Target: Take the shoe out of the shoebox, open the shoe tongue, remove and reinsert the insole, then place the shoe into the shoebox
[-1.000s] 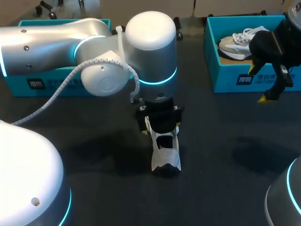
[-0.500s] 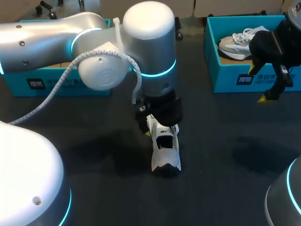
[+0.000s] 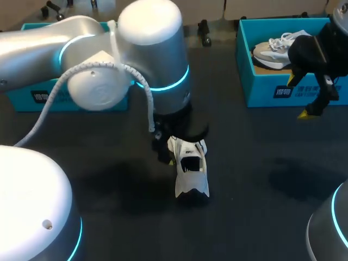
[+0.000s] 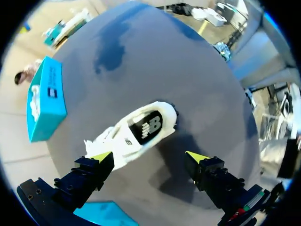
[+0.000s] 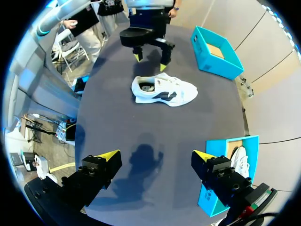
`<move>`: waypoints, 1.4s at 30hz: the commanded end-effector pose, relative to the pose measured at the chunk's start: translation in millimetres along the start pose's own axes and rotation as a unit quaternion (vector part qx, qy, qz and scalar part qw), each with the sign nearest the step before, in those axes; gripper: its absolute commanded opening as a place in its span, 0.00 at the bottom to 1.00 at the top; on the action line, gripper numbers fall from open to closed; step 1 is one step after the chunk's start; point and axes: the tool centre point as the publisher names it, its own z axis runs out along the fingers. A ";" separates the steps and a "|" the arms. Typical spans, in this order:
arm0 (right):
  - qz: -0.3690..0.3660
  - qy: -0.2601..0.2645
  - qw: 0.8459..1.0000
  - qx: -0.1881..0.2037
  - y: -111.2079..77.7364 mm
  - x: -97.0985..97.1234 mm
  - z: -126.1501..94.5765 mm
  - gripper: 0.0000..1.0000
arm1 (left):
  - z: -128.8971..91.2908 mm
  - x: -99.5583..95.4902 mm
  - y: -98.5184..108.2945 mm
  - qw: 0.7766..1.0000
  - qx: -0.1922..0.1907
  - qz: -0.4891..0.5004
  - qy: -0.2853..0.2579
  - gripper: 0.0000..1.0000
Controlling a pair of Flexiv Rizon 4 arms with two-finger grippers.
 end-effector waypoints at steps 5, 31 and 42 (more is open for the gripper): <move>0.001 0.002 1.000 0.001 1.3 -2.1 0.8 1.00 | 0.1 26.2 -16.4 0.996 -0.029 -0.086 0.001 1.00; 0.001 0.002 1.000 0.001 1.3 -2.1 0.8 1.00 | 65.2 41.5 -56.7 0.983 -0.008 -0.182 -0.022 1.00; 0.001 0.002 1.000 0.001 1.3 -2.1 0.8 1.00 | 92.3 38.2 -64.0 0.977 -0.017 -0.209 -0.043 1.00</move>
